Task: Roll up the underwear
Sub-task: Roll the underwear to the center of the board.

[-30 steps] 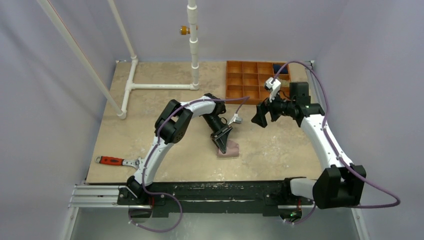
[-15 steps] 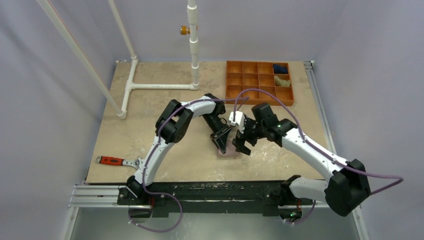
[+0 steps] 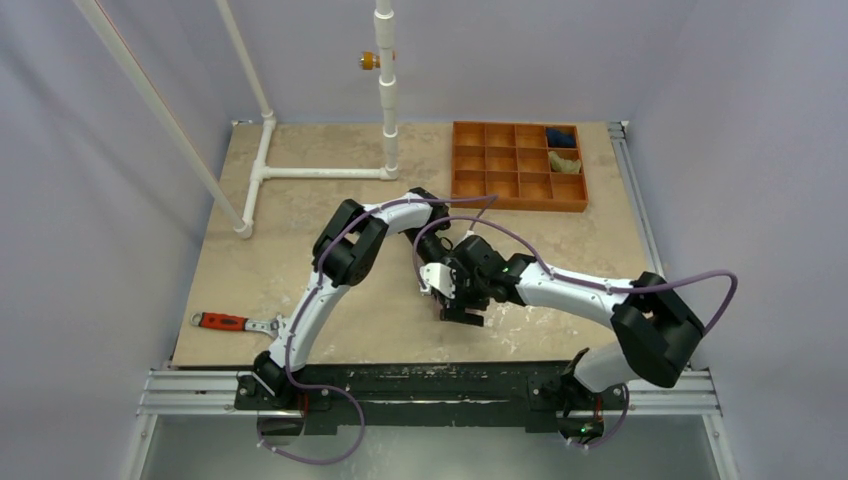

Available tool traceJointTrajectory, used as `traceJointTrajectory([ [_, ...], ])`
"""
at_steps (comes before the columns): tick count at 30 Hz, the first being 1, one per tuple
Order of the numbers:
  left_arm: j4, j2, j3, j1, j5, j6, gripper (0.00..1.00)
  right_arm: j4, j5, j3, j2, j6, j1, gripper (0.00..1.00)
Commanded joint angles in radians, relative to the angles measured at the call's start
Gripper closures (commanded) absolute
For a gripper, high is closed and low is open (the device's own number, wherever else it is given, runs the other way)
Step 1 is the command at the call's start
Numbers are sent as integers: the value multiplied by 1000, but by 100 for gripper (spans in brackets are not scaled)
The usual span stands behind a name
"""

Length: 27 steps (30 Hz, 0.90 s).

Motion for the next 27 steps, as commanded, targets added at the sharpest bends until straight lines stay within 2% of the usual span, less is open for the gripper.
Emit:
traceJointTrajectory([
  [1,68,53,5,5,-139,45,100,73,60,9,20,-38,9,19],
  [4,68,53,6,4,-139,45,100,78,61,11,47,-48,15,23],
  [7,61,57,10,5,-140,47,100,70,46,21,76,-53,23,39],
  [10,63,55,10,6,-149,36,90,56,42,29,93,-58,34,57],
  [15,74,53,8,14,-163,16,72,31,39,23,96,-60,46,76],
  [19,82,42,4,19,-170,4,57,19,48,16,88,-61,56,84],
  [23,105,26,-10,28,-175,-13,48,15,66,2,80,-69,80,86],
  [27,118,19,-17,32,-180,-22,44,16,88,-9,71,-73,122,87],
])
